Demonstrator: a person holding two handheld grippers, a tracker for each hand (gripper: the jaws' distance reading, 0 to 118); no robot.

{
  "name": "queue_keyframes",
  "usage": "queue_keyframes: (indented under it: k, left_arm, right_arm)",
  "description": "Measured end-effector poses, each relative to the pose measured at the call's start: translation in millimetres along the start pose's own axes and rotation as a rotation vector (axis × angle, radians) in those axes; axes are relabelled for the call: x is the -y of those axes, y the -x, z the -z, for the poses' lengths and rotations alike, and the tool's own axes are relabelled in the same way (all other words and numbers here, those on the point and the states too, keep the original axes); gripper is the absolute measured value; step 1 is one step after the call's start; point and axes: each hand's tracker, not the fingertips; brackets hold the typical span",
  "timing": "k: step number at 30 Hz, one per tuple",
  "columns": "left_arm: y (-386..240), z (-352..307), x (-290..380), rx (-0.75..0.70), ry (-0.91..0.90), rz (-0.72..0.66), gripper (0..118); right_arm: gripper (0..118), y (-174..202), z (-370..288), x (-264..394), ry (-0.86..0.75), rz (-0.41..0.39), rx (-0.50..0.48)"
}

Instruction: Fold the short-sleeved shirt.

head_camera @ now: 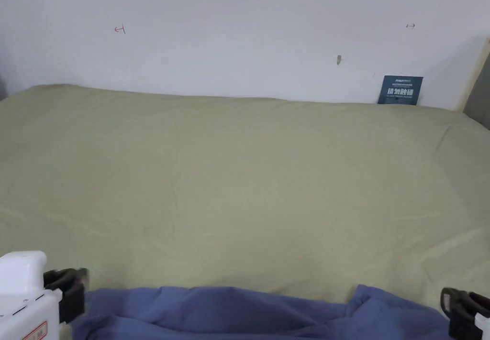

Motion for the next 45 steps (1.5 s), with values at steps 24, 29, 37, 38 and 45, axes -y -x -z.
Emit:
queue_keyframes:
  k: [24, 29, 37, 38, 45]
  left_arm:
    - [120.1, 81.0, 6.4, 0.358, 0.485, -0.469, 0]
    - [127.0, 114.7, 19.3, 0.558, 0.649, -0.489, 36]
    - [113.5, 157.0, 38.2, 0.661, 0.768, -0.525, 90]
    - [114.3, 163.7, 41.3, 0.667, 0.797, -0.519, 89]
    - [103.2, 168.7, 42.3, 0.707, 0.793, -0.506, 61]
  right_arm:
    - [0, 89.9, -30.9, 8.7, -0.278, -0.032, -0.04]
    - [0, 91.5, -24.7, 15.2, -0.25, -0.068, -0.041]
    - [0, 104.6, -22.1, 12.4, -0.204, -0.08, -0.013]
    - [0, 104.2, -21.8, 12.1, -0.202, -0.079, -0.012]
    - [0, 100.0, -19.0, 8.0, -0.194, -0.056, 0.003]
